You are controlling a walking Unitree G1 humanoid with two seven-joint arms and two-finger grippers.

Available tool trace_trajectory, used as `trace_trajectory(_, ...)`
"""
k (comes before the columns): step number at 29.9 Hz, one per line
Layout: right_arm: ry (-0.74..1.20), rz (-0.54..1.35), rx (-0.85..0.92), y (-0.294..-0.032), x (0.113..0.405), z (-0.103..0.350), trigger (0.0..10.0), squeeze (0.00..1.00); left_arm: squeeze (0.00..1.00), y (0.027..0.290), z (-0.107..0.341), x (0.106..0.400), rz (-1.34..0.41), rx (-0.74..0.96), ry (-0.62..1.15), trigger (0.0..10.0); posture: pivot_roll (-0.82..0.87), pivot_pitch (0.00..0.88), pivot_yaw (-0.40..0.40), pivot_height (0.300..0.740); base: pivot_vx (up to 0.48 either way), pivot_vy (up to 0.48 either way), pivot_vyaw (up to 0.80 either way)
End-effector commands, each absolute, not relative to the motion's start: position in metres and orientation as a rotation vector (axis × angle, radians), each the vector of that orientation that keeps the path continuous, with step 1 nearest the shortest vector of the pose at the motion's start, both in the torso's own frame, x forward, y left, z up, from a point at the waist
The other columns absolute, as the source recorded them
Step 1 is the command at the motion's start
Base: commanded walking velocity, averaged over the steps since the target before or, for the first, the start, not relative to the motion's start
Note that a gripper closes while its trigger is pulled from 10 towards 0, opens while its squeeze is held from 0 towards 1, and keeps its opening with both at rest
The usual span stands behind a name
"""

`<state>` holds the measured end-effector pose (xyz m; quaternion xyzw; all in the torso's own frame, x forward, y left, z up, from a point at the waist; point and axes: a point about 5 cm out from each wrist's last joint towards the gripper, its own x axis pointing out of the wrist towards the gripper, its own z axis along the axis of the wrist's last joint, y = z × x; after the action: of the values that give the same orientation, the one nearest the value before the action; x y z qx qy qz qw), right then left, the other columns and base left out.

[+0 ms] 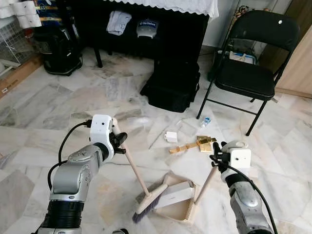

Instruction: Sweep floor

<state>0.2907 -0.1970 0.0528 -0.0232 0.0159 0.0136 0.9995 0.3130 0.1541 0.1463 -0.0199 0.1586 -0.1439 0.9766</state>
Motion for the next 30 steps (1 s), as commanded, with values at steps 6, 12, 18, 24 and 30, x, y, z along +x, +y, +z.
trace_trajectory(6,-0.111,0.01,0.024,-0.199,0.306,0.085,10.0,0.0,0.0,0.15,0.152,0.316,-0.298,0.034,0.28,10.0,-0.02,0.097,-0.045,0.74,0.0,0.0,0.0)
trace_trajectory(12,-0.149,0.016,0.051,-0.196,0.311,0.094,10.0,0.0,0.0,0.156,0.167,0.324,-0.234,0.069,0.181,10.0,-0.02,0.088,-0.043,0.74,0.0,0.0,0.0)
trace_trajectory(18,-0.167,0.022,0.065,-0.194,0.313,0.097,10.0,0.0,0.0,0.164,0.188,0.331,-0.162,0.092,0.058,10.0,-0.02,0.078,-0.041,0.74,0.0,0.0,0.0)
trace_trajectory(24,-0.18,0.031,0.079,-0.191,0.314,0.098,10.0,0.0,0.0,0.173,0.202,0.335,-0.075,0.082,-0.035,10.0,-0.02,0.071,-0.038,0.74,0.0,0.0,0.0)
trace_trajectory(30,-0.199,0.036,0.096,-0.189,0.315,0.103,10.0,0.0,0.0,0.182,0.214,0.338,0.005,0.064,-0.116,10.0,-0.02,0.069,-0.036,0.74,0.0,0.0,0.0)
